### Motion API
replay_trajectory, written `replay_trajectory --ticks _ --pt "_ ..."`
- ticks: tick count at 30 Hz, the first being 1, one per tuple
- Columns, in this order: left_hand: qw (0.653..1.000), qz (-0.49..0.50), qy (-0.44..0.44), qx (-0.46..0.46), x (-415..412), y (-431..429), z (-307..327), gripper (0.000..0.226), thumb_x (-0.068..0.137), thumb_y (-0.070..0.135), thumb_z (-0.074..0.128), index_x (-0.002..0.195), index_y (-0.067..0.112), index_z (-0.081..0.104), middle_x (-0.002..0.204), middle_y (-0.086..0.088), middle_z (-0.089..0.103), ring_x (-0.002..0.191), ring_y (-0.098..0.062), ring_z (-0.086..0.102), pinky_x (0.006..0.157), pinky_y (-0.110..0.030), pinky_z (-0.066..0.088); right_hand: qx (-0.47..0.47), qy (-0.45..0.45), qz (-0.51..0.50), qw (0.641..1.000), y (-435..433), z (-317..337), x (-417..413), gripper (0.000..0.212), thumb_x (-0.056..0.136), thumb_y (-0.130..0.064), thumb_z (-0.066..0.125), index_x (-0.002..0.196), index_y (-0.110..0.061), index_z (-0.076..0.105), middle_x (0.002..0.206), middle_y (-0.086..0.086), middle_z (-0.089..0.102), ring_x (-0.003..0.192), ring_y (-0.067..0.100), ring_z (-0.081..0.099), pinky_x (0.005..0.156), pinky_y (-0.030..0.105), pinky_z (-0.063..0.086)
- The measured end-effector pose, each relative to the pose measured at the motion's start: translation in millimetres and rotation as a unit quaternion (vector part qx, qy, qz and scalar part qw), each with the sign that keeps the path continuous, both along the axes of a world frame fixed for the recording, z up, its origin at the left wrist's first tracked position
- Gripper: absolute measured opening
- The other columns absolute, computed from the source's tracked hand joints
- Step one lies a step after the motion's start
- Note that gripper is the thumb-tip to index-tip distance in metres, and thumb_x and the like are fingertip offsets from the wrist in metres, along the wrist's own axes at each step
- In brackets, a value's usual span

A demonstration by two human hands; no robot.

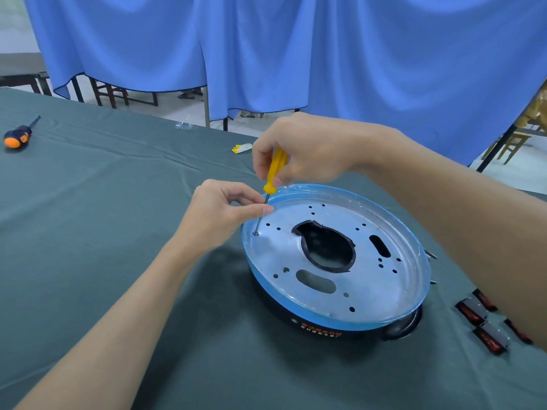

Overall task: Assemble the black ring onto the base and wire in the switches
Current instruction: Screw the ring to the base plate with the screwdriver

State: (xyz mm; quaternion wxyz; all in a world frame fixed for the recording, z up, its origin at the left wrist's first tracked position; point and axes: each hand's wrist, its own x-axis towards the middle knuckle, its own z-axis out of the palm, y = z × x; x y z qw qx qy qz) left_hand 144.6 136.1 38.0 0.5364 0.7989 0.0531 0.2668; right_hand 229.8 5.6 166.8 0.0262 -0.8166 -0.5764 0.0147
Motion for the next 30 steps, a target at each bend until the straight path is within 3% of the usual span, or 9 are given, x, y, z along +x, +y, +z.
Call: replay_trajectory --ticks 4,7,11,16,21,25,30 --pt "1.0 0.007 -0.007 0.007 1 0 -1 0.011 0.07 0.025 0.088 0.071 0.023 0.077 0.071 -0.004 0.073 0.064 -0.042 0.057 0.07 -0.061 0.049 0.011 -0.014 0.005 1.0 -3 -2 2 0.015 0.076 -0.012 0.071 0.076 -0.027 0.07 0.07 -0.012 0.066 0.065 0.001 0.058 0.053 0.011 0.042" --pt "1.0 0.004 -0.009 0.007 0 1 -1 0.013 0.068 0.03 0.087 0.072 0.024 0.076 0.071 -0.004 0.072 0.062 -0.037 0.054 0.067 -0.06 0.049 0.009 -0.021 0.013 1.0 -2 -1 0 0.017 0.075 -0.009 0.069 0.075 -0.025 0.072 0.069 -0.007 0.068 0.065 0.009 0.06 0.06 0.029 0.051" --pt "1.0 0.001 -0.002 0.0 0 2 -1 0.012 0.068 0.027 0.088 0.07 0.023 0.076 0.069 -0.005 0.072 0.063 -0.03 0.051 0.067 -0.058 0.049 0.004 -0.049 0.026 0.998 -1 0 -3 0.021 0.075 -0.006 0.065 0.074 -0.025 0.073 0.068 -0.008 0.068 0.064 0.006 0.058 0.061 0.032 0.054" --pt "1.0 -0.002 -0.003 -0.005 0 1 -2 0.012 0.069 0.025 0.088 0.07 0.023 0.076 0.07 -0.004 0.073 0.066 -0.025 0.057 0.071 -0.057 0.051 -0.006 -0.064 0.027 0.998 1 2 -4 0.025 0.074 -0.002 0.06 0.071 -0.023 0.072 0.072 -0.003 0.07 0.069 0.018 0.063 0.066 0.041 0.056" --pt "1.0 -0.007 -0.006 -0.011 1 0 -2 0.016 0.063 0.036 0.083 0.07 0.023 0.076 0.07 -0.005 0.073 0.065 -0.027 0.048 0.066 -0.059 0.048 -0.022 -0.059 0.011 0.998 1 5 -7 0.023 0.075 -0.004 0.063 0.072 -0.026 0.071 0.065 -0.008 0.066 0.065 0.013 0.061 0.061 0.037 0.056" --pt "1.0 -0.011 -0.004 -0.013 0 -1 -2 0.013 0.066 0.031 0.085 0.071 0.022 0.078 0.07 -0.003 0.074 0.066 -0.023 0.056 0.073 -0.056 0.051 -0.044 -0.04 -0.002 0.998 5 9 -9 0.018 0.076 -0.01 0.072 0.077 -0.028 0.072 0.06 -0.018 0.063 0.062 -0.003 0.057 0.054 0.023 0.045" --pt "1.0 -0.02 -0.002 -0.007 -2 -1 -3 0.011 0.068 0.022 0.088 0.069 0.02 0.078 0.067 0.003 0.072 0.064 -0.008 0.062 0.07 -0.039 0.049 -0.084 0.003 -0.042 0.996 8 11 -15 0.004 0.082 -0.016 0.071 0.079 -0.016 0.072 0.057 -0.01 0.069 0.06 0.001 0.069 0.06 0.02 0.048"
